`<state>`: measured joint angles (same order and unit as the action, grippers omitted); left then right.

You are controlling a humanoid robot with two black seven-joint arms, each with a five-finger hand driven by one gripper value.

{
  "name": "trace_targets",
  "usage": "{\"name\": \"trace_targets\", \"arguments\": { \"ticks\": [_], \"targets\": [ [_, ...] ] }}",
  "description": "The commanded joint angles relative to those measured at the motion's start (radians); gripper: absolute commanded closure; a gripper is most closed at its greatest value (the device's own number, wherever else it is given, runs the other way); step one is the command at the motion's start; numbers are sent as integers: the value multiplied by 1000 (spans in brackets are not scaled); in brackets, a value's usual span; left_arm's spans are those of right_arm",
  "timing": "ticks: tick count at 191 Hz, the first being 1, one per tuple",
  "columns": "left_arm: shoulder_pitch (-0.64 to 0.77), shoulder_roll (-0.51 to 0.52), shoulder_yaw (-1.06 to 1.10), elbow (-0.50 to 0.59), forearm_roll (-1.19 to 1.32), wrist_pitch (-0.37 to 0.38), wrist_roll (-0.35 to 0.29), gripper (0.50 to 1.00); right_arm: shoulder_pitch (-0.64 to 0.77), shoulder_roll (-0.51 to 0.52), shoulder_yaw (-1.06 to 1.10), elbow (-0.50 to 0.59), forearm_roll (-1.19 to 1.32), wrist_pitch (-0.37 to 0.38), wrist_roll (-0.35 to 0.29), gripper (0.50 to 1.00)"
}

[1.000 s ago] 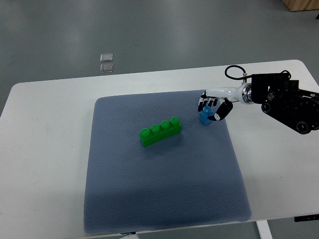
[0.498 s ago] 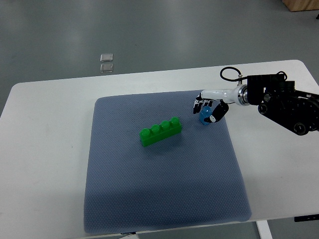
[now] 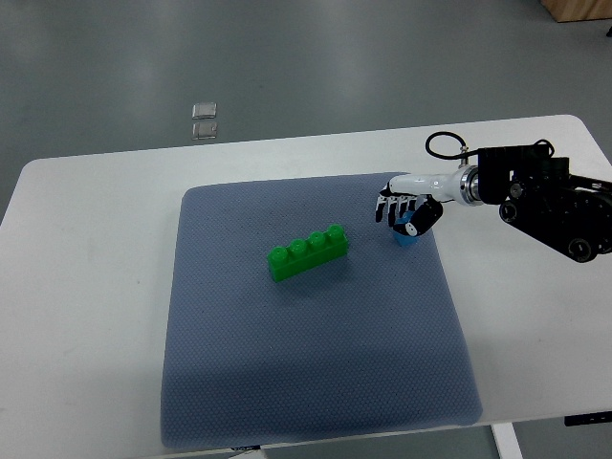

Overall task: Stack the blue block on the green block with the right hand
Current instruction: 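Close the right hand's fingers to grasp the blue block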

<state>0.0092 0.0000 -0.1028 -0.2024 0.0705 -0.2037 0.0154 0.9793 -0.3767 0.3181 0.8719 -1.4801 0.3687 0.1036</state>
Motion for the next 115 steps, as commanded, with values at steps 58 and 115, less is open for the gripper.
{"name": "trace_targets", "arguments": {
  "ticks": [58,115],
  "targets": [
    [0,0,0,0,0,0,0,500,-2,-4,9,15,14,7,5,787],
    [0,0,0,0,-1,1,0,500,1,-27,13,47,20,47,4,748]
  ]
}}
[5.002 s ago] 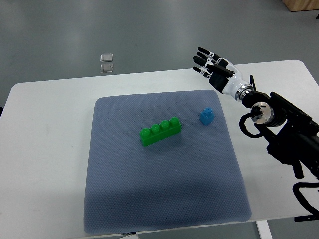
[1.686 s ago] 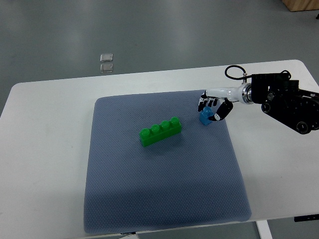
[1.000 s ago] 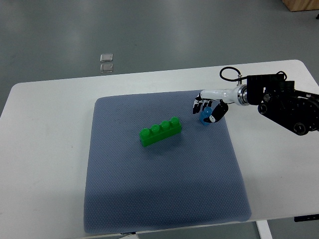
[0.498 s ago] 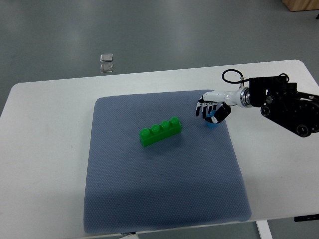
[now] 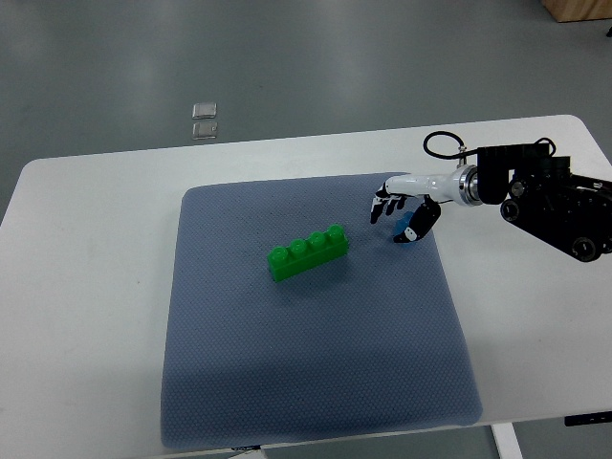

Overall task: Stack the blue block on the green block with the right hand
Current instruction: 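Close the right hand's fingers to grasp the blue block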

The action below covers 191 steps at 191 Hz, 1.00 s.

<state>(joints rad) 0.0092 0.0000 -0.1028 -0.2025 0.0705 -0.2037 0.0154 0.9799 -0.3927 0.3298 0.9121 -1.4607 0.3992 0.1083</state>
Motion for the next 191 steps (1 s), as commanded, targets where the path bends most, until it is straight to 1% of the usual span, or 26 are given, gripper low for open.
{"name": "trace_targets", "arguments": {
  "ticks": [1,47,48,90,109,118,119,191],
  "targets": [
    [0,0,0,0,-1,1,0,500,0,-11,2,7,0,16,-1,748],
    [0,0,0,0,-1,0,0,500,-1,-25,-6,10,-6,23,-1,754],
    [0,0,0,0,0,1,0,500,-1,-26,-6,10,-6,21,-1,760],
    [0,0,-1,0,0,0,0,500,-3,-25,-14,8,-18,20,-1,777],
    [0,0,-1,0,0,0,0,500,-3,-26,-14,8,-20,20,-1,797],
    [0,0,-1,0,0,0,0,500,-3,-26,-14,8,-20,20,-1,797],
    [0,0,0,0,0,0,0,500,-1,-26,-15,7,-20,20,-1,803],
    [0,0,-1,0,-1,0,0,500,3,-32,-15,5,-20,21,-1,812]
  ]
}}
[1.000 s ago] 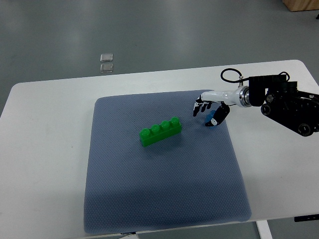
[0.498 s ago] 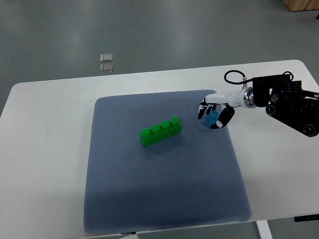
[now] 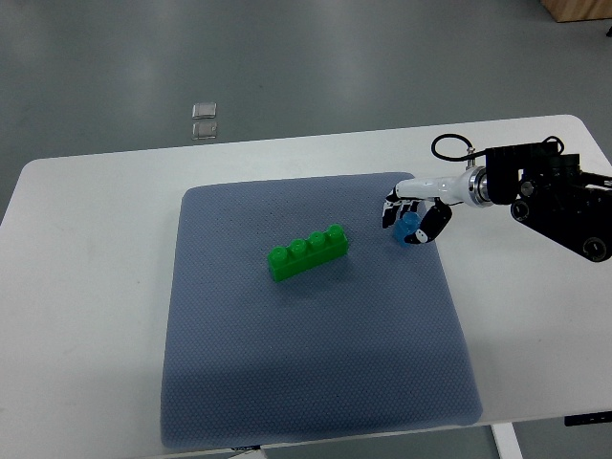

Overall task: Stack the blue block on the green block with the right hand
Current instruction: 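Close the right hand's fingers to grasp the blue block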

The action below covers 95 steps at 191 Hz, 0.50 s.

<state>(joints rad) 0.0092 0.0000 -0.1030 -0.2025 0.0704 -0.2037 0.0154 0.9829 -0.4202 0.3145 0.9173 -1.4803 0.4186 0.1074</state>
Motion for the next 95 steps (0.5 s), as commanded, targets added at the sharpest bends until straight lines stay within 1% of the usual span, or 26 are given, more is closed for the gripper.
{"name": "trace_targets", "arguments": {
  "ticks": [1,12,23,28,82,88,95],
  "targets": [
    [0,0,-1,0,-1,0,0,500,0,-5,0,0,0,0,0,812],
    [0,0,-1,0,-1,0,0,500,0,-6,0,0,0,2,0,814],
    [0,0,-1,0,0,0,0,500,0,-6,0,0,0,2,0,836],
    [0,0,-1,0,-1,0,0,500,0,-6,0,0,0,2,0,838],
    [0,0,-1,0,-1,0,0,500,2,-11,0,0,0,2,0,840],
    [0,0,-1,0,0,0,0,500,2,-11,0,0,0,3,0,850],
    [0,0,-1,0,0,0,0,500,2,-9,-2,0,0,2,0,885]
  ]
}}
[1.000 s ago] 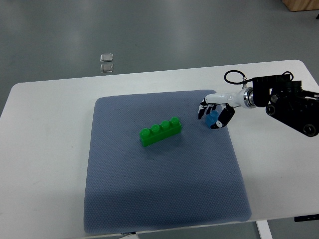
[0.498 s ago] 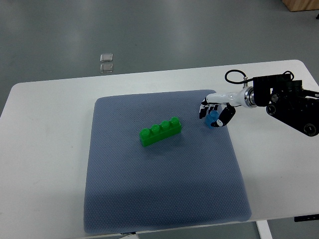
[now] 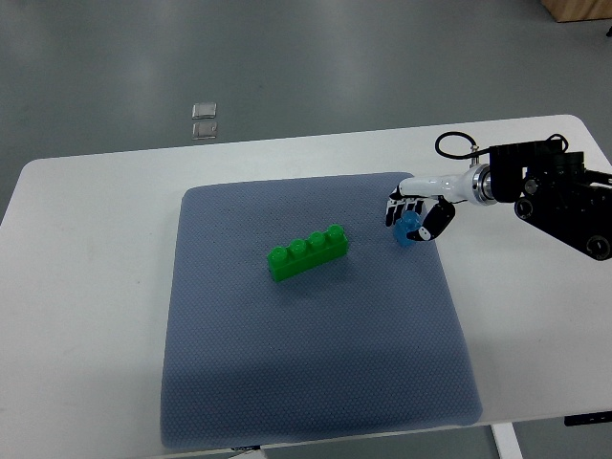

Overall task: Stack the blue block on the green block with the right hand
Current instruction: 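Close the right hand's fingers to grasp the blue block, then lift the blue block and carry it over the green block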

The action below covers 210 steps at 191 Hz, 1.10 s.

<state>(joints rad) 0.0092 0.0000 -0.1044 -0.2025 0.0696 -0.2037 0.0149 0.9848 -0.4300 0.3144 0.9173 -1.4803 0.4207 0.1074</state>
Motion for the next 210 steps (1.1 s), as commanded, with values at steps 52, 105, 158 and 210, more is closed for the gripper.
{"name": "trace_targets", "arguments": {
  "ticks": [52,105,158,210],
  "targets": [
    [0,0,0,0,1,0,0,500,-2,1,-8,2,-2,-4,2,961],
    [0,0,2,0,1,0,0,500,23,-15,0,6,9,-8,8,969],
    [0,0,3,-2,1,0,0,500,100,-12,9,32,75,-4,6,969],
    [0,0,3,-2,1,0,0,500,158,7,6,98,175,0,8,967]
  ]
}}
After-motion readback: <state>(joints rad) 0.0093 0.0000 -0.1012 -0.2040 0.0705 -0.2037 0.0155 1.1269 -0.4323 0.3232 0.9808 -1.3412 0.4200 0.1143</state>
